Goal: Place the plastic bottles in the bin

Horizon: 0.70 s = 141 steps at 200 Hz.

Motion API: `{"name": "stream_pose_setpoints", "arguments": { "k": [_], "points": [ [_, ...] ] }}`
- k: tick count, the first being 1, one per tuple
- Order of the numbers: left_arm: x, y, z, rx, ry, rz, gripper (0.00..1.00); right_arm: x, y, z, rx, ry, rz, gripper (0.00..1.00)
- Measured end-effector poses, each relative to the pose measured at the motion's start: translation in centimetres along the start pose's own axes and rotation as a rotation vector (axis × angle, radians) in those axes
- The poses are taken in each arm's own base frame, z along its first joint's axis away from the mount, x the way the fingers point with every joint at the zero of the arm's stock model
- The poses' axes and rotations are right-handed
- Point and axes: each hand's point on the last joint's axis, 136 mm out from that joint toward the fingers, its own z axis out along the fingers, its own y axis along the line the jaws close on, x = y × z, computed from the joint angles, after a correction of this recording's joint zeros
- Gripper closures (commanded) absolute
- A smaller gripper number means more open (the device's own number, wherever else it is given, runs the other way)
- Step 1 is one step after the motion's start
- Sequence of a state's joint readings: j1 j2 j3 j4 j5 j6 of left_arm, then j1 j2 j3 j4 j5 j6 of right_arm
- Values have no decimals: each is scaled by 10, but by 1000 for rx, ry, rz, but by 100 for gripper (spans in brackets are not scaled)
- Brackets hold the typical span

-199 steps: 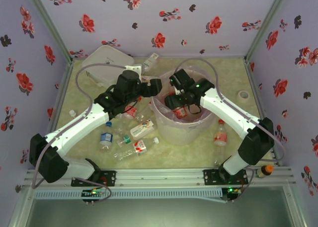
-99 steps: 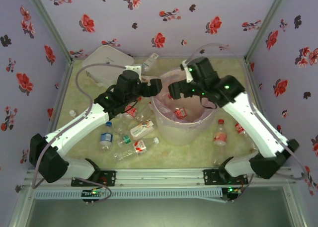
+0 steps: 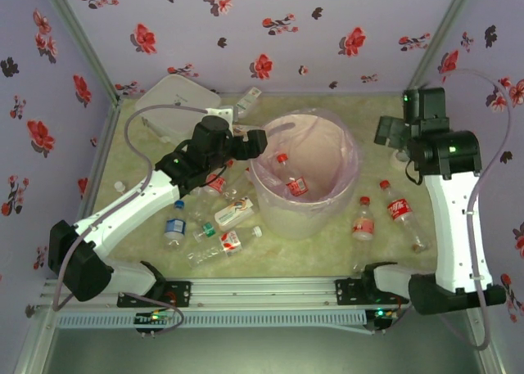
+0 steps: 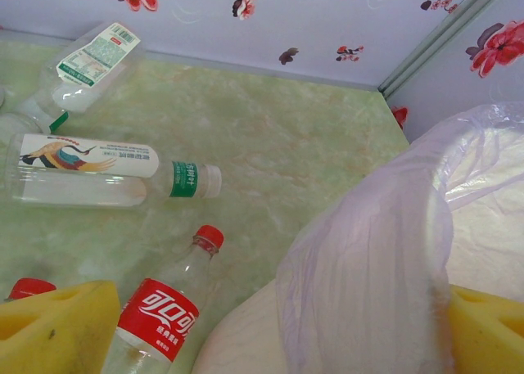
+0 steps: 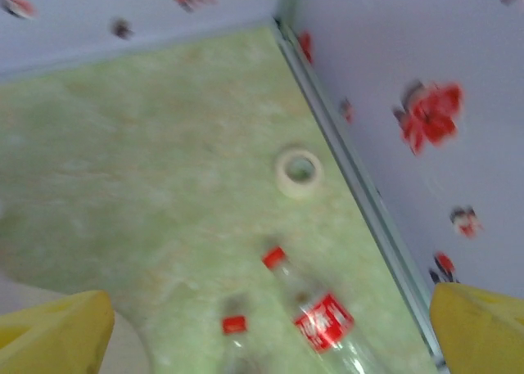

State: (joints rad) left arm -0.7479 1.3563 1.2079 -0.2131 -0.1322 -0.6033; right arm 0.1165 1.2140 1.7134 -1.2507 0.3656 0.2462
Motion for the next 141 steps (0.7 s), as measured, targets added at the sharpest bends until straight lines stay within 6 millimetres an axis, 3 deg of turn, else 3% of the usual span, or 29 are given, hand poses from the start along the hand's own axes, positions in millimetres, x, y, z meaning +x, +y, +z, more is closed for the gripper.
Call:
{"name": "stream_pose_setpoints", "arguments": {
  "k": [23, 46, 67, 85, 141],
  "points": [
    [0, 0, 0, -1, 1, 0, 7, 55, -5, 42, 33, 179, 9, 1],
    [0, 0, 0, -2, 3, 1, 7, 131, 5, 90, 28, 399, 12, 1],
    [0, 0, -1, -2, 3, 4, 7, 185, 9, 115, 32, 553, 27, 1],
    [1, 1, -2, -3, 5, 8, 7, 210, 14, 130, 26, 624, 51, 1],
    [1, 1, -3, -6, 9, 9, 6, 259, 31, 164, -3, 748, 100, 1]
  ]
}}
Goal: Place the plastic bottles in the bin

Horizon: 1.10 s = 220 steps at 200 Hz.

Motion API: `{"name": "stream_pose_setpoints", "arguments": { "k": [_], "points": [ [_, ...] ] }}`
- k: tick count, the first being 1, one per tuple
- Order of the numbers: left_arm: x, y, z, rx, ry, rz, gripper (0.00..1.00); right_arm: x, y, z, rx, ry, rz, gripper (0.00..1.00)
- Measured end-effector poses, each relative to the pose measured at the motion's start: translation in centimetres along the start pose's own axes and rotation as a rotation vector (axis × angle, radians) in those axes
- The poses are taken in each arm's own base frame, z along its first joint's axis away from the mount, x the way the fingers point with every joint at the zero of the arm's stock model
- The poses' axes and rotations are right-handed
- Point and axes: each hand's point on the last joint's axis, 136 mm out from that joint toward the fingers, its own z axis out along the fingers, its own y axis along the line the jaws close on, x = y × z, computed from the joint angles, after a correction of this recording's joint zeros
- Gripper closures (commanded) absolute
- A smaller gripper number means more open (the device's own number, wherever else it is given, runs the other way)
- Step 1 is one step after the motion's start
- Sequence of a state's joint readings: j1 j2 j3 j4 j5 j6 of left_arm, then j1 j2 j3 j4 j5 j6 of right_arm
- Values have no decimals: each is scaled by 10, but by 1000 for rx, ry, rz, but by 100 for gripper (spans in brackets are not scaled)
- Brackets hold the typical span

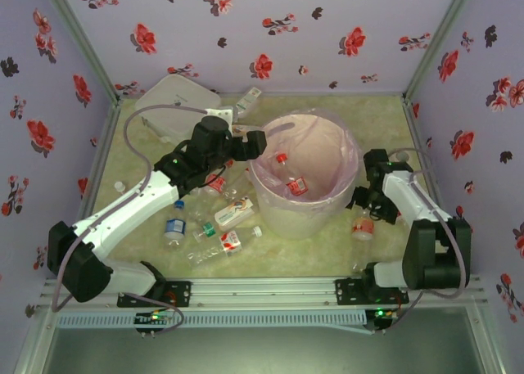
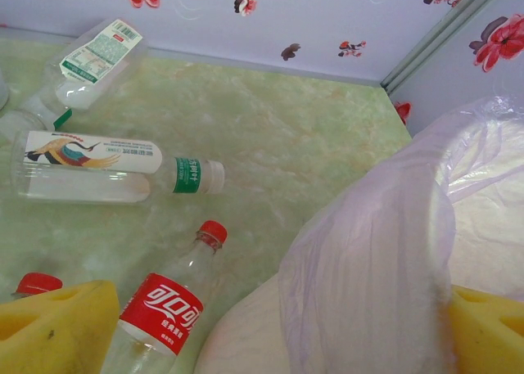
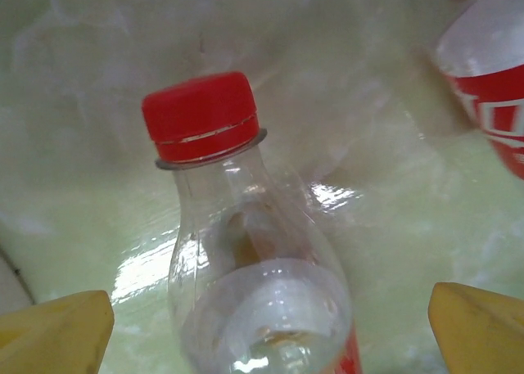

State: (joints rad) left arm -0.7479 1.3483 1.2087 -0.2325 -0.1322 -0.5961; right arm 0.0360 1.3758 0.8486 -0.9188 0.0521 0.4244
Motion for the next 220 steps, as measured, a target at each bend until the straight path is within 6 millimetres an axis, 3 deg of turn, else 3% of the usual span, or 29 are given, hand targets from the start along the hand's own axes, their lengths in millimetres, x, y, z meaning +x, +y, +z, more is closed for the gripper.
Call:
{"name": "stream_pose_setpoints", "arguments": {
  "k": [21, 56, 104, 164, 191, 220],
  "points": [
    [0, 0, 0, 0, 0, 0, 6, -1, 4, 10, -6, 24, 6, 5],
    [0, 0, 0, 0, 0, 0, 6, -9, 12, 17, -32, 12, 34, 18],
    [0, 1, 0, -1, -1, -1, 6, -6, 14, 28, -43, 33, 55, 38],
    [0, 2, -1, -2, -5, -3, 6, -9, 16, 27, -53, 21, 61, 54],
    [-1, 3, -1, -1, -9, -5, 6, -17, 19, 15, -69, -13, 64, 56],
    [-1, 3, -1, -1, -9, -4, 6, -43, 22, -24, -107, -123, 79, 60]
  ]
}}
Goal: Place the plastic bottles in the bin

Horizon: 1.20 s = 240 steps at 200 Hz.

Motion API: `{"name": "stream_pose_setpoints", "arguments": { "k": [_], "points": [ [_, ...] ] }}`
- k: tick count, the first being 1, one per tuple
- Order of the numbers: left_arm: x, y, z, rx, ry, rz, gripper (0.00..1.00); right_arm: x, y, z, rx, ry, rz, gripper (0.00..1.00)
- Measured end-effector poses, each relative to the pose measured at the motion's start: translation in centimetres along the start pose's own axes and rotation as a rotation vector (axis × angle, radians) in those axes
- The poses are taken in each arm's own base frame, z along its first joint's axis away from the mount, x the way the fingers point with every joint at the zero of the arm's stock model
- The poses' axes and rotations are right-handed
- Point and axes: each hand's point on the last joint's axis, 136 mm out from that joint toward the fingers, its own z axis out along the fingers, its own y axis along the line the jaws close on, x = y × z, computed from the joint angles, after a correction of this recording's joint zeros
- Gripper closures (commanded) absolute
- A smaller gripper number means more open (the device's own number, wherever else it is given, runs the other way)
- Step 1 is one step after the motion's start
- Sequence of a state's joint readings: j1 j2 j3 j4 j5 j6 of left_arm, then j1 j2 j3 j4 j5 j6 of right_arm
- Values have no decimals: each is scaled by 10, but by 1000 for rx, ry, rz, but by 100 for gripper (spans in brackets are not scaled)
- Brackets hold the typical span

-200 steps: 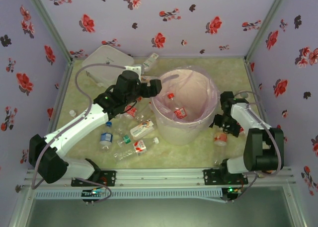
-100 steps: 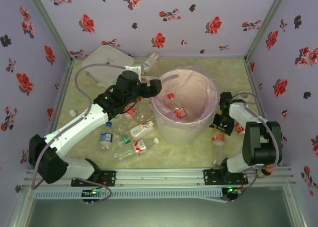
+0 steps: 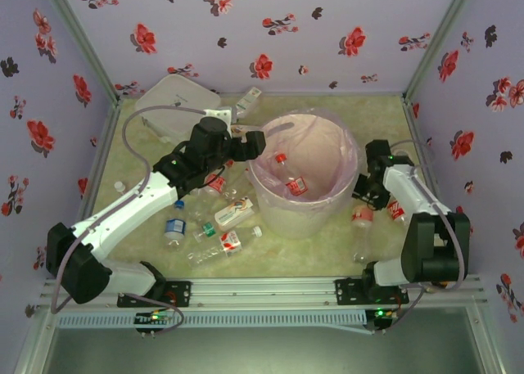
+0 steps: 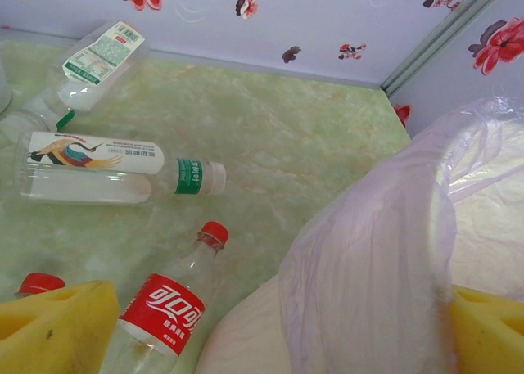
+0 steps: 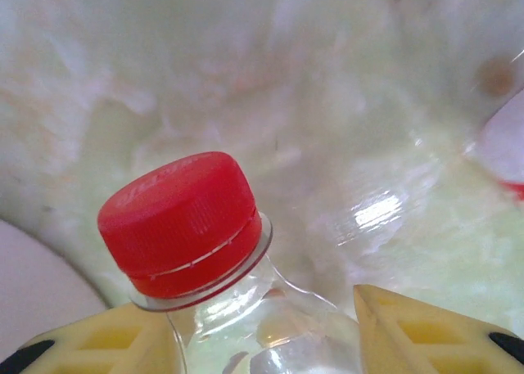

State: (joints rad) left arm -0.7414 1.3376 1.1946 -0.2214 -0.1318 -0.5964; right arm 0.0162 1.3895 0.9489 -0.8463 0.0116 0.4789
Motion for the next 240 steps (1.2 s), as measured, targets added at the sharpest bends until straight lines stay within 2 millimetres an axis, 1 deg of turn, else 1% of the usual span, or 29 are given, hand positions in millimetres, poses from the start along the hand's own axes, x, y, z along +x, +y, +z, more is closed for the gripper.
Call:
{"name": "stream_pose_setpoints", "arguments": {
  "k": [11, 25, 48, 58, 71, 94, 106, 133, 147, 164, 179, 194, 199, 214, 227, 240],
  "points": [
    [0, 0, 0, 0, 0, 0, 6, -16, 2, -19, -14, -58, 7, 61],
    [0, 0, 0, -1, 1, 0, 6, -37, 3, -49, -31, -143, 19, 62],
    [0, 1, -1, -3, 0, 0, 6, -70, 7, -107, -79, -303, 29, 66],
    [0, 2, -2, -4, 0, -1, 6, -79, 10, -132, -108, -367, 26, 69],
    [0, 3, -2, -7, -1, 0, 6, -89, 13, -170, -148, -459, 18, 75],
    [0, 4, -3, -12, 0, 0, 6, -101, 18, -237, -201, -612, -2, 81],
    [0, 5, -4, -14, 1, 0, 6, -106, 20, -269, -226, -681, -16, 85],
    [1, 8, -6, -22, 5, -1, 6, -109, 21, -333, -269, -821, -49, 91],
    [1, 8, -7, -23, 4, -1, 6, -108, 24, -362, -311, -890, -66, 96],
    [1, 10, -9, -29, 6, -1, 5, -102, 33, -389, -400, -949, -94, 99],
    [2, 11, -10, -34, 8, -1, 5, -96, 45, -411, -505, -988, -117, 100],
    [2, 12, -10, -36, 8, 0, 5, -90, 65, -432, -635, -1011, -157, 100],
    [2, 12, -10, -36, 8, 0, 5, -89, 71, -436, -667, -1011, -171, 100],
    [2, 12, -10, -36, 8, 0, 5, -80, 100, -453, -779, -1010, -251, 100],
    [2, 12, -10, -36, 8, 0, 6, -70, 128, -460, -859, -991, -334, 100],
    [2, 12, -10, -36, 8, 0, 5, -58, 156, -460, -923, -951, -411, 100]
  ]
}}
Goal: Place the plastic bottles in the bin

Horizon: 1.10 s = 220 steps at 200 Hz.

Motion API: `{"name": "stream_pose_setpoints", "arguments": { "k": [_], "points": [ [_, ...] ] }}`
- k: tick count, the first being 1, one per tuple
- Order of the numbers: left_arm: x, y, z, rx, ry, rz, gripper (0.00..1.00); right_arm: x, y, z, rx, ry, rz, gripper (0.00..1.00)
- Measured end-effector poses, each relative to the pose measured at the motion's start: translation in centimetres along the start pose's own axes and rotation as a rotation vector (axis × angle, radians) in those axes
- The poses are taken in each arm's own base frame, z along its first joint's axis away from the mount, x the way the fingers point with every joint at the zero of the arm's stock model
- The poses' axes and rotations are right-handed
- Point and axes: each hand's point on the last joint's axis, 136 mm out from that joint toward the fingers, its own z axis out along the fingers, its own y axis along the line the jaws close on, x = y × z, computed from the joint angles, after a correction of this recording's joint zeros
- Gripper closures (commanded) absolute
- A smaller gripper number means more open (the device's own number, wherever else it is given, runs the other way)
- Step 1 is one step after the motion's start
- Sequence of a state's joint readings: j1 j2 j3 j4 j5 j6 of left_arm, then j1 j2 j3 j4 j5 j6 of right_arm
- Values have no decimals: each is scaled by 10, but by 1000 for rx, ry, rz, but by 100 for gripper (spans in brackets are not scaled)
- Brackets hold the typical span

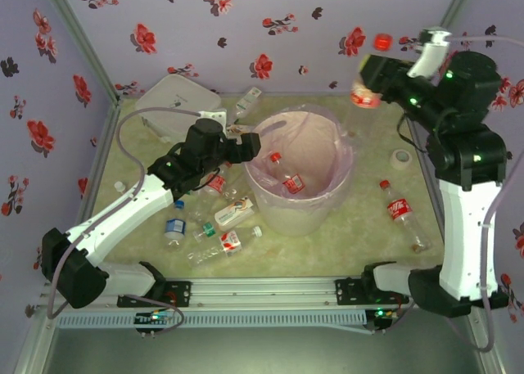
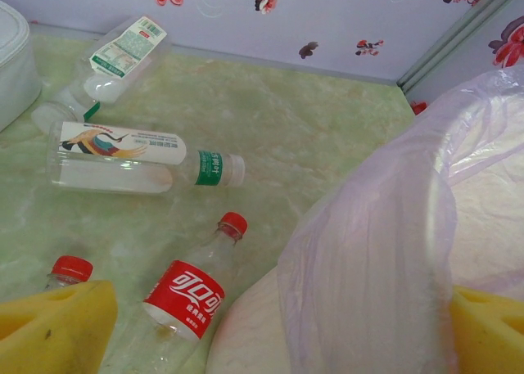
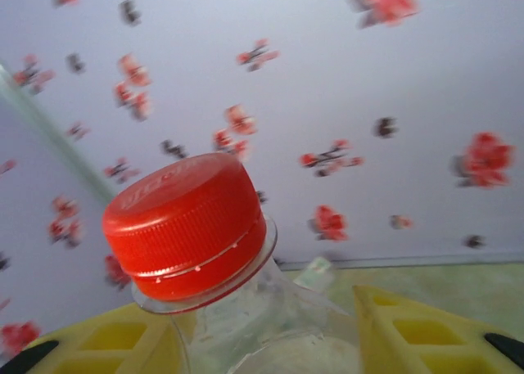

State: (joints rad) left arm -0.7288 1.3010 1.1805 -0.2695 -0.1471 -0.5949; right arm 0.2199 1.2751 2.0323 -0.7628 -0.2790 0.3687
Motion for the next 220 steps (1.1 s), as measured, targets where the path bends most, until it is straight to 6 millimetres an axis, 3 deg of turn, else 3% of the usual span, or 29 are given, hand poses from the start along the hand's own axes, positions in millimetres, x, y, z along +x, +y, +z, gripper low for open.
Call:
{"name": "stream_pose_setpoints", "arguments": {
  "k": [39, 72, 103, 148, 177, 207, 220],
  "points": [
    [0, 0, 0, 0, 0, -1, 6, 49, 44, 52, -142, 170, -45, 100],
    [0, 0, 0, 0, 0, -1, 6, 129, 56, 92, -133, 411, -141, 100],
    [0, 0, 0, 1, 0, -1, 5, 208, 37, 111, -46, 653, -217, 100],
    [-1, -1, 1, 2, -1, -1, 5, 303, -7, 103, 58, 915, -259, 96],
    [0, -5, 3, 15, 8, 3, 6, 336, -23, 103, 81, 969, -258, 83],
    [-1, -7, 6, 20, 9, 3, 6, 352, -30, 105, 83, 967, -254, 71],
    [-1, -8, 6, 22, 10, 3, 6, 356, -33, 105, 85, 963, -248, 61]
  ]
}}
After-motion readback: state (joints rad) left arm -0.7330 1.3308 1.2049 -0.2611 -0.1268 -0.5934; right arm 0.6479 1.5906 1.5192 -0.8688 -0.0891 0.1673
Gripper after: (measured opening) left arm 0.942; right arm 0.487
